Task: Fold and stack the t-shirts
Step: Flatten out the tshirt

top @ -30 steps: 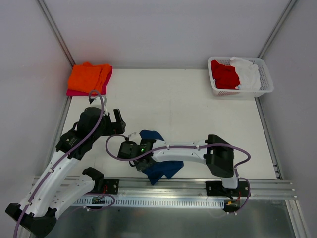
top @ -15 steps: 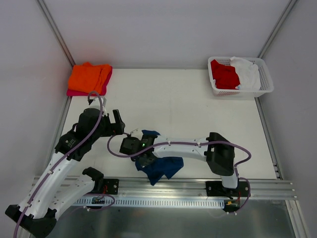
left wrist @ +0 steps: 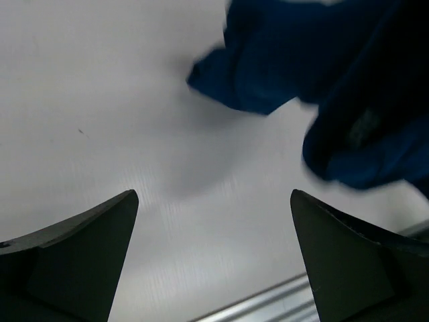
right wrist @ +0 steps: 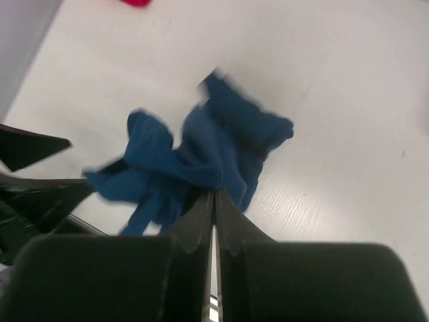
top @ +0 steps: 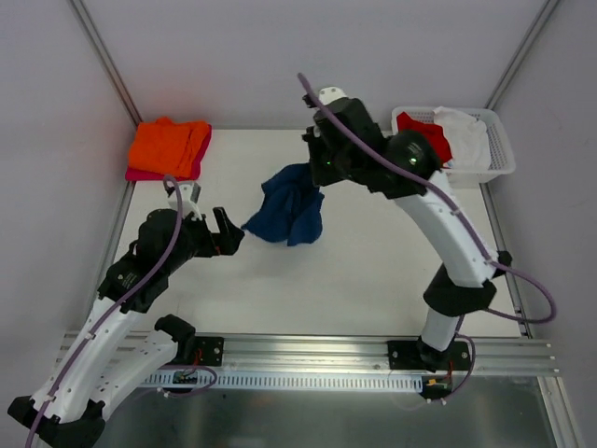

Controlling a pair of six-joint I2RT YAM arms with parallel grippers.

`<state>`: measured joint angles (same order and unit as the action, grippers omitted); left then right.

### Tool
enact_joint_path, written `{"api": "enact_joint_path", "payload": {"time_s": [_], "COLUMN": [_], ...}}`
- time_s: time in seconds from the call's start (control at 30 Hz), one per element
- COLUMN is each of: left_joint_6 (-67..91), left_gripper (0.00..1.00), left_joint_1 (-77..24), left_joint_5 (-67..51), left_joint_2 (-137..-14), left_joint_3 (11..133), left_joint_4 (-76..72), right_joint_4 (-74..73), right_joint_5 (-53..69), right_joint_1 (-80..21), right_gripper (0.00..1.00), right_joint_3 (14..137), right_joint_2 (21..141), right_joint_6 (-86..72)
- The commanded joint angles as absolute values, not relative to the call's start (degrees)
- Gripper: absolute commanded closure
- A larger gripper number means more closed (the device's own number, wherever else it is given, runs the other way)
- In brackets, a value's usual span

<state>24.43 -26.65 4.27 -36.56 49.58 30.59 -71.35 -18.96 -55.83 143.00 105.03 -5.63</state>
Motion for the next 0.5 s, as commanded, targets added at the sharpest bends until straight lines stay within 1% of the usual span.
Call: {"api": "enact_joint_path", "payload": {"time_s": [0.0,0.07,0.13,0.17,0.2,0.27,0.3,0.37,0.4,0.43,0.47], "left_joint_6": [21.4,22.1,21.7,20.7,20.2,19.6,19.3,19.0,18.8,18.7,19.0], "left_gripper": [0.01,0.01,0.01,0.01,0.01,0.01,0.01,0.01,0.01,0.01,0.01], "left_joint_1": [-27.0,-26.9,-26.9,-26.9,-26.9,-26.9,-26.9,-26.9,-26.9,-26.9,-26.9], "left_joint_5": [-11.6,-18.6,-19.6,-19.4,-19.2,-19.1,-18.6,-17.8,-17.9,-19.1,-19.7], "left_joint_2": [-37.9,-39.9,-41.3,-42.1,-42.2,-41.9,-41.8,-42.3,-42.7,-43.1,-43.3], "left_joint_3": [49.0,49.8,51.8,52.6,54.1,55.4,56.2,57.1,58.1,58.4,58.4], "left_joint_4": [32.4,29.8,29.3,28.9,28.3,27.2,25.9,25.0,24.8,24.3,23.7], "right_joint_4": [-65.9,-61.5,-59.0,-56.7,-56.0,-54.2,-53.7,-55.4,-56.2,-56.8,-56.2], "right_joint_5": [-20.3,-20.4,-20.1,-21.5,-27.8,-36.3,-34.9,-28.2,-20.9,-21.4,-26.8], "right_joint_1": [-57.6,-58.0,-59.1,-62.0,-63.8,-66.8,-66.4,-66.9,-67.2,-68.2,-70.7], "right_gripper": [0.99,0.99,0.99,0.99,0.99,1.0,1.0,0.99,1.0,0.99,1.0], "right_joint_3": [138.7,135.6,134.7,135.0,135.8,138.7,139.6,144.5,146.1,146.9,146.3], "right_joint_2": [97.1,93.3,91.9,91.3,91.0,91.2,93.0,96.0,97.7,100.1,100.6], "right_joint_6": [-1.4,-0.5,3.1,7.5,10.0,12.2,10.9,11.3,11.8,15.0,16.8]}}
